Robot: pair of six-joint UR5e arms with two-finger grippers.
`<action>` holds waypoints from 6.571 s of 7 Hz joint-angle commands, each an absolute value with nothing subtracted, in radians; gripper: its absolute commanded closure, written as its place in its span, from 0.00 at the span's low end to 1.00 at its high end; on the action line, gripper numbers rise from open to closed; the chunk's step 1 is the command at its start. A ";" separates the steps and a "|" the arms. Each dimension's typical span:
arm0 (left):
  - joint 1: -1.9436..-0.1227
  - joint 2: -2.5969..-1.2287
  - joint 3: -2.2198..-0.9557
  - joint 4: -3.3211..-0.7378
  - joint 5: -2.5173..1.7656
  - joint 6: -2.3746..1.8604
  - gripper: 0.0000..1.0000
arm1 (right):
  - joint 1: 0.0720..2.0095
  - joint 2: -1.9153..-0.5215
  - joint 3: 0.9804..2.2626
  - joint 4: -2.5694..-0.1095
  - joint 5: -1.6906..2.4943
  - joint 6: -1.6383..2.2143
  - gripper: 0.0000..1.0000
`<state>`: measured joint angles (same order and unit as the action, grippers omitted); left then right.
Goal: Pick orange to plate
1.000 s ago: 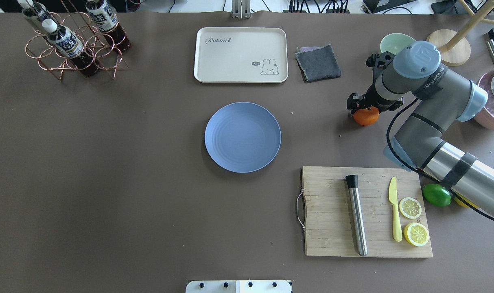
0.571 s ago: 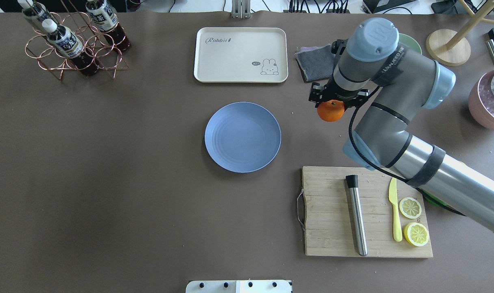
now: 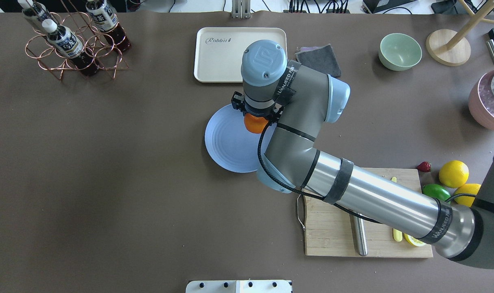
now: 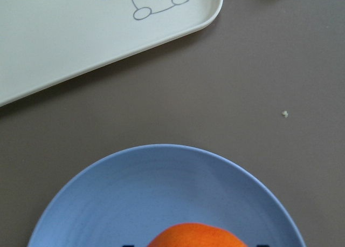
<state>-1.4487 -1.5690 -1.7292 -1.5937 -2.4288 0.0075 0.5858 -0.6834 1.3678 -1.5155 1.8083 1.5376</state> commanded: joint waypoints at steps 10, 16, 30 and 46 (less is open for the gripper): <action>-1.447 -1.568 -1.683 -1.589 -2.424 0.009 0.02 | 0.703 -0.667 1.351 -1.541 1.938 1.372 0.00; -1.462 -1.580 -1.649 -1.499 -2.413 0.009 0.02 | 1.167 -1.329 1.844 -1.764 2.171 0.457 0.00; -1.490 -1.566 -1.635 -1.508 -2.414 0.002 0.02 | 1.600 -1.566 1.578 -1.677 2.270 -0.285 0.00; -1.491 -1.568 -1.641 -1.509 -2.424 -0.003 0.02 | 1.600 -1.569 1.589 -1.677 2.270 -0.285 0.00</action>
<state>-1.4910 -1.5684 -1.6410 -1.5094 -2.4214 -0.0031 1.5999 -1.5679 1.5899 -1.6766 2.2703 -0.2853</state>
